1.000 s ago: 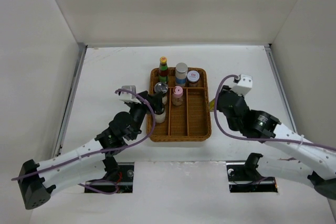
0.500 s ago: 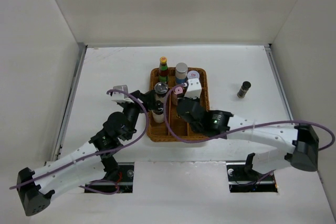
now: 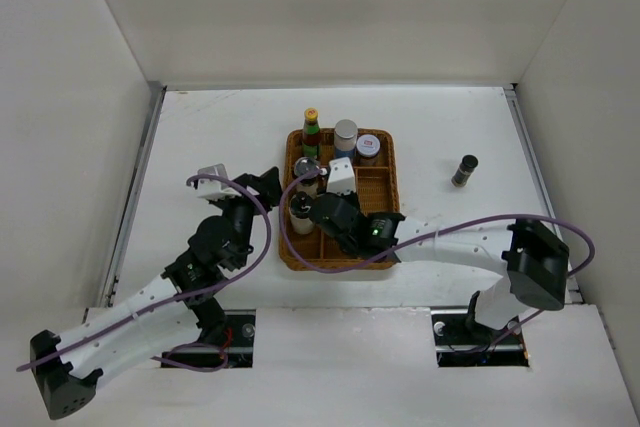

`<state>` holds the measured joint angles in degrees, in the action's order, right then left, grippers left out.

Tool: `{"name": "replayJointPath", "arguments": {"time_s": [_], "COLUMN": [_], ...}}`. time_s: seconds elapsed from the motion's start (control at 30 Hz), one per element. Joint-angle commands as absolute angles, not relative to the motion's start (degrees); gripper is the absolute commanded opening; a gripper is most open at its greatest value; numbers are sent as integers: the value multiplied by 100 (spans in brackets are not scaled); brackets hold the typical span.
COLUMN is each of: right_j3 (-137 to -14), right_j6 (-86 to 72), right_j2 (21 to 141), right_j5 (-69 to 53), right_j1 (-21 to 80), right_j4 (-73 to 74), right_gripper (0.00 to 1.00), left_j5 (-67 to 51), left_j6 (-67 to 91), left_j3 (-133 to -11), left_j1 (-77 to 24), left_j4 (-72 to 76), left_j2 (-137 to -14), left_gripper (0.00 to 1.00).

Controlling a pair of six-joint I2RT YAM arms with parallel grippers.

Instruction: Organize the condiment bottles

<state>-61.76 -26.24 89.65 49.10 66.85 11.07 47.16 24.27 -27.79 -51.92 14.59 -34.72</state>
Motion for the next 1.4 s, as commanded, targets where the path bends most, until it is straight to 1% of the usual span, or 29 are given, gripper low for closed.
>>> {"name": "replayJointPath", "arguments": {"time_s": [0.0, 0.07, 0.13, 0.2, 0.4, 0.47, 0.53, 0.6, 0.7, 0.73, 0.77, 0.83, 0.87, 0.9, 0.93, 0.97, 1.0, 1.03, 1.07, 1.1, 1.17, 1.27, 1.37], "right_j3": [-6232, -6109, -5995, -5846, -5704, -5730, -5739, -5634, -5284, -5126, -4950, -4668, -4580, -4527, -4544, -4648, -4763, -4903, -5035, -5141, -5413, -5730, -5880], "right_j6": [-2838, -2952, -3041, -3111, -3120, -3076, -3015, -2988, -2971, -2997, -3023, -3076, -3137, -3225, -3295, -3339, -3340, -3305, -3252, -3156, -2902, -2778, -2690], "right_j2": [8886, 8781, 8640, 8395, 7972, 7867, 7665, 7288, 6463, 6164, 5883, 5556, 5476, 5467, 5580, 5772, 6035, 6343, 6624, 6879, 7380, 7926, 8305], "right_j5": [5036, 5045, 5045, 5045, 4983, 4975, 5001, 5027, 5019, 4975, 4940, 4852, 4843, 4825, 4790, 4720, 4676, 4632, 4623, 4640, 4431, 3869, 3455], "right_j1": [6763, 6763, 6763, 6763, 6763, 6763, 6763, 6746, 6387, 6141, 5834, 5061, 4545, 4009, 3490, 2997, 2566, 2205, 1888, 1633, 1166, 822, 559], "right_j4": [633, 650, 659, 677, 721, 729, 764, 800, 809, 800, 765, 756, 808, 904, 1044, 1246, 1379, 1493, 1572, 1556, 1529, 1372, 1196], "right_gripper": [38, 42, 47, 55, 70, 72, 77, 81, 82, 81, 76, 56, 41, 32, 29, 30, 34, 44, 58, 69, 80, 84, 84], "left_j5": [4931, 4931, 4913, 4878, 4816, 4816, 4816, 4816, 4799, 4781, 4764, 4737, 4720, 4685, 4658, 4632, 4606, 4588, 4588, 4579, 4535, 4474, 4430], "left_j6": [2540, 2549, 2549, 2558, 2558, 2558, 2549, 2540, 2523, 2522, 2522, 2540, 2549, 2549, 2558, 2575, 2584, 2593, 2601, 2610, 2654, 2707, 2742], "left_j3": [-2690, -2689, -2689, -2698, -2760, -2760, -2751, -2760, -2777, -2777, -2769, -2742, -2733, -2707, -2672, -2654, -2628, -2611, -2593, -2567, -2523, -2461, -2426], "left_j1": [-5155, -5137, -5137, -5154, -5190, -5190, -5181, -5155, -5128, -5137, -5154, -5190, -5207, -5225, -5242, -5269, -5295, -5321, -5330, -5348, -5374, -5383, -5401], "left_j4": [1406, 1380, 1380, 1389, 1468, 1477, 1468, 1433, 1424, 1433, 1467, 1494, 1512, 1538, 1573, 1599, 1608, 1617, 1617, 1617, 1626, 1626, 1626], "left_j2": [-3393, -3375, -3366, -3375, -3568, -3577, -3560, -3507, -3454, -3472, -3506, -3594, -3630, -3665, -3682, -3700, -3700, -3700, -3700, -3683, -3630, -3595, -3603], "left_gripper": [71, 71, 72, 72, 72, 72, 72, 72, 72, 72, 72, 72, 72, 72, 72, 72, 72, 72, 72, 72, 72, 72, 73]}}
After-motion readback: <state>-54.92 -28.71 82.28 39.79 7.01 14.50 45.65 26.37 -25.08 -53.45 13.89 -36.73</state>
